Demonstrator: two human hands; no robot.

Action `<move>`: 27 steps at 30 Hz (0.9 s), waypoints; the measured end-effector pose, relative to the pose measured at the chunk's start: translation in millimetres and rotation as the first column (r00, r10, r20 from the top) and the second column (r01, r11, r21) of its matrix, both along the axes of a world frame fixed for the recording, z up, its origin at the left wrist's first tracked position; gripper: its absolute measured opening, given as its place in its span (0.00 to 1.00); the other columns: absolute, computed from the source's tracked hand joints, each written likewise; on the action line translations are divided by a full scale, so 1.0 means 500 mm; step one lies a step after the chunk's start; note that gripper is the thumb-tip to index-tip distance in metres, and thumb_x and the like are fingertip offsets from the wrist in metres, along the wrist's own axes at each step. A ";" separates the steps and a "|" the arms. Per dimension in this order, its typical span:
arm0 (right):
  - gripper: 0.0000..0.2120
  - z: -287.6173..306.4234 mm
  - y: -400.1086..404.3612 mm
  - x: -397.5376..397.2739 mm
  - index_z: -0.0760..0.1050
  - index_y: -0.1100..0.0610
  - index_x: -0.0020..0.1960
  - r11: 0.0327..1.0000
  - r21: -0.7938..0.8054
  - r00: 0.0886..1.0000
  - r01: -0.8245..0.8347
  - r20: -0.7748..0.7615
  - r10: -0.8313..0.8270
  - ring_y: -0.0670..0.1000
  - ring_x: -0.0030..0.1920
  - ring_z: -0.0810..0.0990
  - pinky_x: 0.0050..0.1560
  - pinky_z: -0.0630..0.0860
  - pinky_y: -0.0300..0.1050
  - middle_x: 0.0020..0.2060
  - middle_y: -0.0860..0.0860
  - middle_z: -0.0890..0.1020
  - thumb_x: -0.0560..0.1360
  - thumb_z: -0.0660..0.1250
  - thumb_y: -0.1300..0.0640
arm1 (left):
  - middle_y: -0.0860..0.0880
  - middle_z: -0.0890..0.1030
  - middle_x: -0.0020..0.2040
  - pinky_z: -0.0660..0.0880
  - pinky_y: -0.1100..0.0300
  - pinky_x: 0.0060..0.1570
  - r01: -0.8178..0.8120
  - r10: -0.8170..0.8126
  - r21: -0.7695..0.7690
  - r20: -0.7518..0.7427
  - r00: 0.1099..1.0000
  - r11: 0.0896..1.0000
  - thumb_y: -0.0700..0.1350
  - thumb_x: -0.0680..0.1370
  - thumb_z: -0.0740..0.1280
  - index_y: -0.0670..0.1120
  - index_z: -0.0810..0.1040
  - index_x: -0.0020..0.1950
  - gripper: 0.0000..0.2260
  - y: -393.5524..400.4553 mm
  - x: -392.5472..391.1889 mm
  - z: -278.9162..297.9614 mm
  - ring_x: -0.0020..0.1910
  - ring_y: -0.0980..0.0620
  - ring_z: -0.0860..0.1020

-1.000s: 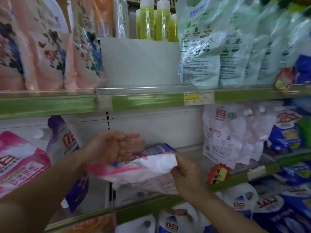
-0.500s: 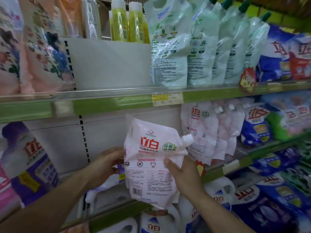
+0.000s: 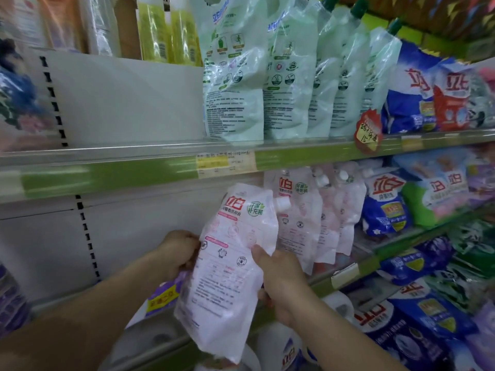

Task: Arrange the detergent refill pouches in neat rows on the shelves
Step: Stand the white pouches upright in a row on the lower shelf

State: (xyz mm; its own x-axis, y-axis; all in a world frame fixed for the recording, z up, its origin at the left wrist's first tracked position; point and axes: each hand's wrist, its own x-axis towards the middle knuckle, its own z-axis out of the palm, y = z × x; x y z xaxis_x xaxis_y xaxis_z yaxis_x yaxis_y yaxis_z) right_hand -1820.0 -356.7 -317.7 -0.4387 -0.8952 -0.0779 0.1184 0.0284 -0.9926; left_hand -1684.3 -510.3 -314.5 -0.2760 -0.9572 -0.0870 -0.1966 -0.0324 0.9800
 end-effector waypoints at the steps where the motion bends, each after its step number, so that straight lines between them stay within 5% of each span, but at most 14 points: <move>1: 0.09 0.004 -0.011 -0.012 0.80 0.53 0.47 1.000 -0.017 1.000 0.009 0.004 -0.009 0.48 0.36 0.85 0.30 0.79 0.42 0.38 0.48 0.86 0.78 0.63 0.51 | 0.41 0.72 0.26 0.61 0.71 0.18 -0.025 0.025 -0.019 0.007 1.000 1.000 0.30 0.75 0.63 0.34 0.79 0.46 0.06 -0.015 -0.020 0.009 0.14 0.53 0.65; 5: 0.15 0.030 -0.058 -0.061 0.78 0.57 0.39 0.986 -0.116 0.988 0.122 -0.078 -0.131 0.47 0.26 0.78 0.30 0.75 0.43 0.28 0.50 0.81 0.79 0.63 0.50 | 0.40 0.76 0.30 0.69 0.60 0.29 -0.099 0.096 -0.136 -0.032 0.995 0.986 0.30 0.73 0.63 0.36 0.79 0.38 0.07 -0.074 -0.101 0.057 0.25 0.49 0.70; 8: 0.19 0.048 -0.093 -0.096 0.74 0.61 0.35 0.974 -0.142 0.956 0.174 -0.212 -0.202 0.53 0.27 0.78 0.36 0.77 0.51 0.24 0.52 0.76 0.78 0.63 0.49 | 0.46 0.75 0.24 0.68 0.67 0.20 -0.151 0.127 -0.230 -0.116 0.985 0.961 0.30 0.74 0.63 0.42 0.75 0.32 0.13 -0.113 -0.156 0.087 0.20 0.51 0.73; 10: 0.20 0.047 -0.108 -0.118 0.69 0.59 0.31 0.977 -0.128 0.940 0.173 -0.275 -0.203 0.55 0.28 0.79 0.34 0.78 0.52 0.20 0.48 0.73 0.78 0.63 0.49 | 0.45 0.76 0.26 0.75 0.63 0.23 -0.196 0.159 -0.253 -0.158 0.974 0.947 0.30 0.74 0.61 0.43 0.74 0.33 0.13 -0.132 -0.183 0.094 0.21 0.51 0.76; 13: 0.20 0.030 -0.118 -0.156 0.69 0.59 0.33 0.976 -0.129 0.894 0.177 -0.394 -0.214 0.58 0.34 0.81 0.36 0.78 0.52 0.28 0.52 0.76 0.80 0.60 0.50 | 0.43 0.77 0.30 0.78 0.59 0.22 -0.199 0.151 -0.207 -0.225 0.963 0.958 0.29 0.74 0.60 0.41 0.74 0.34 0.12 -0.157 -0.212 0.073 0.25 0.46 0.77; 19: 0.20 0.001 -0.100 -0.217 0.62 0.51 0.31 0.977 -0.130 0.516 0.169 -0.833 -0.200 0.46 0.30 0.68 0.34 0.62 0.40 0.28 0.46 0.72 0.82 0.55 0.51 | 0.40 0.76 0.43 0.79 0.57 0.22 -0.181 0.171 -0.009 -0.292 0.941 0.983 0.29 0.77 0.61 0.38 0.75 0.48 0.07 -0.165 -0.272 -0.013 0.36 0.42 0.77; 21: 0.20 -0.010 -0.089 -0.221 0.66 0.53 0.32 0.978 -0.145 0.387 0.152 -0.901 -0.194 0.46 0.29 0.67 0.30 0.60 0.41 0.28 0.45 0.71 0.82 0.53 0.50 | 0.37 0.79 0.45 0.82 0.50 0.32 -0.142 0.142 0.021 -0.263 0.954 0.990 0.29 0.76 0.61 0.37 0.76 0.51 0.08 -0.160 -0.284 -0.046 0.37 0.41 0.78; 24: 0.20 -0.016 -0.080 -0.223 0.74 0.57 0.40 0.968 -0.171 0.300 0.186 -0.928 -0.221 0.47 0.29 0.66 0.31 0.61 0.43 0.33 0.50 0.78 0.82 0.51 0.48 | 0.34 0.79 0.47 0.79 0.45 0.44 -0.093 0.094 0.015 -0.246 0.965 0.996 0.29 0.75 0.59 0.35 0.75 0.54 0.10 -0.152 -0.296 -0.059 0.39 0.41 0.78; 27: 0.20 -0.009 -0.074 -0.224 0.71 0.53 0.39 0.957 -0.176 0.266 0.230 -0.935 -0.236 0.49 0.30 0.66 0.32 0.61 0.43 0.30 0.49 0.74 0.81 0.51 0.44 | 0.38 0.78 0.43 0.75 0.55 0.31 -0.067 0.073 0.031 -0.289 0.955 0.997 0.32 0.76 0.59 0.35 0.72 0.58 0.11 -0.135 -0.306 -0.036 0.35 0.44 0.75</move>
State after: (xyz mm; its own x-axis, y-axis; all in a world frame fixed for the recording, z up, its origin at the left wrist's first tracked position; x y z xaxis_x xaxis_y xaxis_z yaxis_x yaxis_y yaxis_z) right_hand -1932.1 -393.5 -322.2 -0.3955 -0.7404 0.5434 -0.8911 0.1661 -0.4223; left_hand -1837.3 -578.0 -332.4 -0.2250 -0.9738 -0.0328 0.0990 -0.0564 0.9935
